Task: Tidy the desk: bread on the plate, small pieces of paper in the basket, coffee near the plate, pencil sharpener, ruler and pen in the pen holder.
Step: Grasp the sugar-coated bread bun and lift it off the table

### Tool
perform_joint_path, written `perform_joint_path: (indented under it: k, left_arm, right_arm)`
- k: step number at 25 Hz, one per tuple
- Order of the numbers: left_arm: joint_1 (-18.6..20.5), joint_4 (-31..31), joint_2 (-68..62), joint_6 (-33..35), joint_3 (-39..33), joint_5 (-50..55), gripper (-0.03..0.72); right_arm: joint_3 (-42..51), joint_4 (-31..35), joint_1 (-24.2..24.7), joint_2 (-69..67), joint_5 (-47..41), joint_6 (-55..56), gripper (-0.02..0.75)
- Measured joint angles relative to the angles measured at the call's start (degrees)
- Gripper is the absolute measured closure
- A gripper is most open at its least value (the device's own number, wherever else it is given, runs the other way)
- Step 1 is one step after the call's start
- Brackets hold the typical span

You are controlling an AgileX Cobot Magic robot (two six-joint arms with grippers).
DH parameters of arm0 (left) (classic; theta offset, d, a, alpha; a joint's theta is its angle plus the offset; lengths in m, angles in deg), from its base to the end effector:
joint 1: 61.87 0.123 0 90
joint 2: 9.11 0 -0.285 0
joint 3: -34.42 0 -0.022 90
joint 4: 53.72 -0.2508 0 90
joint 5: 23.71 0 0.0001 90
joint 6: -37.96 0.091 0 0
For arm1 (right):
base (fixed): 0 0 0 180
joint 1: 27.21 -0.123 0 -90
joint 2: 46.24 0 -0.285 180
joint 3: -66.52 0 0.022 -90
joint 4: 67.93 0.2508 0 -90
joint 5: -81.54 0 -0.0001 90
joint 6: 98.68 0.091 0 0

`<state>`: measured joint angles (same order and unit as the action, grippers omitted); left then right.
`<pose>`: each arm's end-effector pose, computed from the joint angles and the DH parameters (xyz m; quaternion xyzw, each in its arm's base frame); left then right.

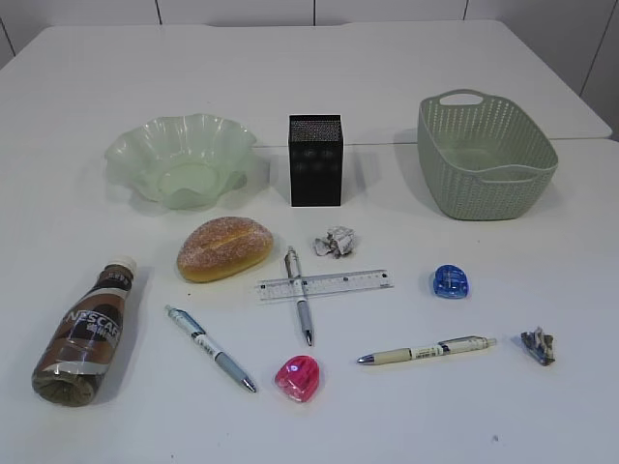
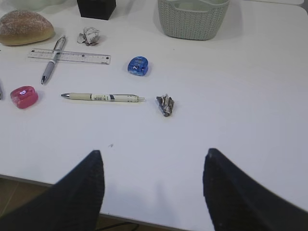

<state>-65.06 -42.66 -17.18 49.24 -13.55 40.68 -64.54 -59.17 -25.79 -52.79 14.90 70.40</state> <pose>-0.0097 -0.0152 0.2764 0.1158 0.8561 -0.0610 0.5000 -0.0122 0.0130 0.2681 -0.0797 0.8690 0.0237 0.4878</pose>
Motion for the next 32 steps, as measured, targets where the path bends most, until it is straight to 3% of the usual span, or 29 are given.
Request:
perform_joint_path:
  k: [19,25,32]
  left_arm:
    - [0.0,0.0,-1.0,0.0,0.3,-0.1,0.18]
    - [0.0,-0.9,-11.8,0.0,7.7,1.1,0.18]
    - [0.0,-1.9,-26.6,0.0,15.9,5.2,0.189]
  right_arm:
    - [0.0,1.0,0.0,0.0,0.0,0.1,0.227]
    - [-0.1,0.2,0.0,-1.4,0.1,3.0,0.227]
    - [-2.1,-0.8,0.0,-17.8,1.4,10.9,0.227]
